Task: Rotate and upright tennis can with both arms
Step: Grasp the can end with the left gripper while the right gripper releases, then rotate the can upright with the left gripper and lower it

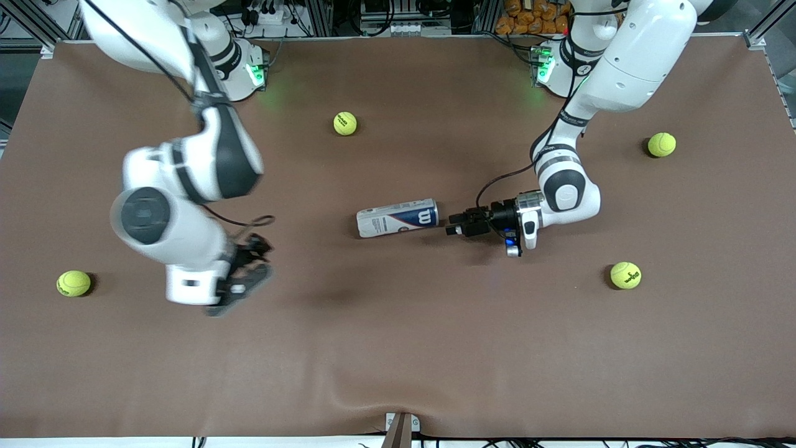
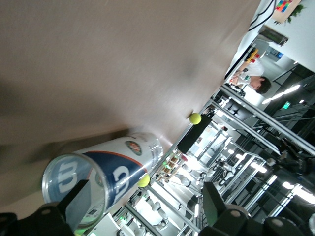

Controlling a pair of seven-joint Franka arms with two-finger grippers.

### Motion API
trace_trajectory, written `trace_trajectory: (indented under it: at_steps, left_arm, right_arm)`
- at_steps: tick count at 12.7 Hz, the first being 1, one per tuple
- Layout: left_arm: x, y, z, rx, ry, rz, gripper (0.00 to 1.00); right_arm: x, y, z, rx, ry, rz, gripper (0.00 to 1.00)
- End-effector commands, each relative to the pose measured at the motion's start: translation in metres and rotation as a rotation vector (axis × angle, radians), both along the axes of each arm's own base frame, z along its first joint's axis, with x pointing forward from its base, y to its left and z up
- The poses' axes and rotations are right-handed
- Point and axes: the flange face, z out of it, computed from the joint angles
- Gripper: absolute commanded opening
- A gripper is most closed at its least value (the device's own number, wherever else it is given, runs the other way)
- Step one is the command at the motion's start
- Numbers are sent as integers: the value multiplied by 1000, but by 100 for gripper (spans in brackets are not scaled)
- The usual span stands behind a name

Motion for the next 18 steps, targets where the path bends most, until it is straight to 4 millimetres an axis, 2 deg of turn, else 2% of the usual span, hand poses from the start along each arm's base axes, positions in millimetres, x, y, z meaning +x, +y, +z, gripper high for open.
trace_trajectory:
  at_steps: [1,3,4,5,6,7,8,9,10,11,12,13,15,18]
  left_arm:
    - [-28,-14,6,32,-13,5,100]
    - [-32,-29,4,28,-10,8,93]
    - [-32,-39,7,22,-9,21,83]
    - [-24,-43,14,13,-22,37,58]
    - [-13,-49,22,4,-35,44,27]
    - [-2,-52,28,-2,-54,53,6]
    - [8,-55,34,-4,-70,60,0]
    - [18,-55,45,9,-82,76,0]
    - [33,-54,62,47,-94,108,0]
    - [47,-57,83,75,-87,119,0]
    - [57,-70,108,91,-64,110,0]
    - [70,-78,134,103,-11,126,0]
    - [84,-97,182,145,41,105,0]
    - [89,-132,239,331,83,35,0]
  right_arm:
    - [-24,-72,59,8,66,-134,100]
    - [-51,-133,98,6,152,-220,100]
    - [-64,-165,115,15,179,-284,100]
    - [-76,-188,133,23,179,-358,100]
    - [-89,-207,150,29,184,-416,100]
    - [-102,-222,166,32,185,-467,100]
    - [-110,-233,174,33,191,-514,100]
    - [-120,-241,183,34,195,-563,100]
    - [-130,-237,193,39,190,-611,100]
    - [-142,-229,201,43,178,-666,100]
    - [-152,-219,204,40,173,-715,100]
    - [-157,-210,200,38,160,-742,100]
    - [-156,-207,189,52,112,-743,100]
    - [-151,-202,193,60,80,-733,100]
